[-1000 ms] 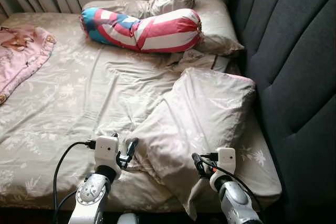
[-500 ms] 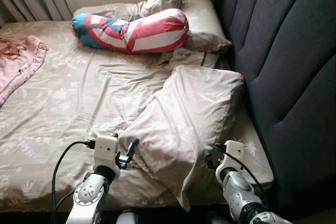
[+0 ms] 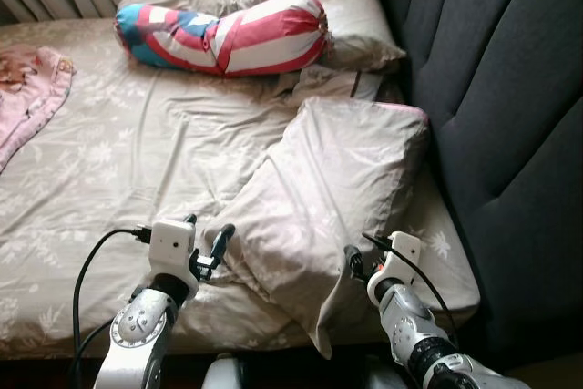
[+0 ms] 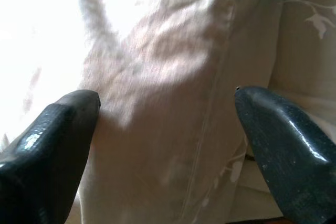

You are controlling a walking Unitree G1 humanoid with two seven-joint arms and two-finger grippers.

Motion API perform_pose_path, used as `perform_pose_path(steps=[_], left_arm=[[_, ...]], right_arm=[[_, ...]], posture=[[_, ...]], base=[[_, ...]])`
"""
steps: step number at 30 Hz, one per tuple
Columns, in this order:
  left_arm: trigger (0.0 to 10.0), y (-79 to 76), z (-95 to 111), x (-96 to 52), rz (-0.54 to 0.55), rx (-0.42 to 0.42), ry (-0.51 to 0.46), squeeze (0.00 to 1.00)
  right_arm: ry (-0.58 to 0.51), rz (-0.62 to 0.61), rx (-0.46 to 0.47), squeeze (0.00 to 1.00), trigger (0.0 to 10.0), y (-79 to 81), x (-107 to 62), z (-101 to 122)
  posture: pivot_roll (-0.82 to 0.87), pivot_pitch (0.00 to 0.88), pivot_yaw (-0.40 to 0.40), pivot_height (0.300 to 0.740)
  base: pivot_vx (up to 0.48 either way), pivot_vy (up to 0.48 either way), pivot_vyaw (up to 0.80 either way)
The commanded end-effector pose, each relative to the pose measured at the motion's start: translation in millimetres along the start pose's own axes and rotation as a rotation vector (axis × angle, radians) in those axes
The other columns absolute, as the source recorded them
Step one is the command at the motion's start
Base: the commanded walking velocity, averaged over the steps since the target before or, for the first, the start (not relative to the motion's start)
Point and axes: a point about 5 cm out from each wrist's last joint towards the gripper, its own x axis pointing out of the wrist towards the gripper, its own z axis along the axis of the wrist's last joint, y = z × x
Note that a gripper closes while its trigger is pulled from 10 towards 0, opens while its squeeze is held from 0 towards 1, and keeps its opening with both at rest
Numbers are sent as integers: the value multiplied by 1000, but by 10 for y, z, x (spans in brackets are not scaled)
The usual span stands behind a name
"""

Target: Clean up the room

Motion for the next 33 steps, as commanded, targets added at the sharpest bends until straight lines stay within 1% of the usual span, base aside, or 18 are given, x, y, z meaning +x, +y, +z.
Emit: perform_pose_path(steps=[1, 4, 5, 8, 10, 11, 13, 15, 16, 18, 21, 27, 30, 31, 32, 33], left_arm=[[10000, 47, 19, -51, 15, -7, 9, 0], [10000, 56, 59, -83, 20, -11, 4, 0], [10000, 59, 84, -109, 23, -17, 3, 0], [10000, 64, 122, -175, 25, -20, 4, 0], [10000, 58, 166, -204, 23, -19, 4, 0], [10000, 52, 195, -205, 22, -18, 1, 0], [10000, 30, 308, -207, 18, -12, -24, 0], [10000, 27, 347, -227, 20, -13, -28, 0], [10000, 24, 399, -243, 18, -12, -35, 0], [10000, 23, 426, -257, 17, -11, -37, 0], [10000, 26, 467, -288, 16, -10, -32, 0], [10000, 12, 494, -335, 7, -10, -11, 0], [10000, 10, 504, -357, 10, -12, -1, 0], [10000, 6, 515, -366, 7, -7, 4, 0], [10000, 4, 519, -367, 4, -2, 7, 0], [10000, -2, 528, -366, -4, 11, 6, 0]], right_arm=[[11, 2, 1, 0, 10000, 22, -2, -28], [6, 20, 19, 0, 10000, 64, 4, -22], [2, 40, 24, 0, 10000, 100, 9, -14], [3, 52, -2, 0, 10000, 157, 11, -28], [6, 55, 0, 0, 10000, 184, 10, -44], [8, 61, 12, 0, 10000, 200, 11, -48], [-12, 114, 86, 0, 10000, 284, 17, -24], [-22, 129, 92, 0, 10000, 312, 18, -12], [-22, 130, 54, 0, 10000, 345, 22, -7], [-19, 128, 29, 0, 10000, 359, 24, -10], [20, 90, 4, 0, 10000, 347, 23, -61], [68, 77, -4, 0, 10000, 350, 14, -136], [73, 90, 16, 0, 10000, 374, 15, -139], [80, 94, 3, 0, 6667, 388, 17, -143], [83, 93, -5, 0, 6667, 391, 16, -147], [84, 95, -10, 0, 2118, 395, 16, -150]], posture=[[76, 237, 44, 661], [87, 248, 46, 661], [90, 255, 48, 661], [100, 277, 53, 661], [110, 288, 54, 661], [113, 289, 55, 661], [131, 300, 55, 661], [141, 308, 59, 661], [147, 316, 60, 661], [150, 321, 61, 661], [160, 335, 63, 661], [170, 352, 67, 661], [170, 354, 67, 661], [175, 358, 66, 661], [175, 358, 66, 661], [178, 357, 65, 661]], base=[[0, 0, 0], [0, 0, 0], [0, 0, 0], [0, 0, 0], [0, 0, 0], [0, 0, 0], [0, 0, 0], [0, 0, 0], [0, 0, 0], [0, 0, 0], [0, 0, 0], [0, 0, 0], [0, 0, 0], [0, 0, 0], [0, 0, 0], [0, 0, 0]])
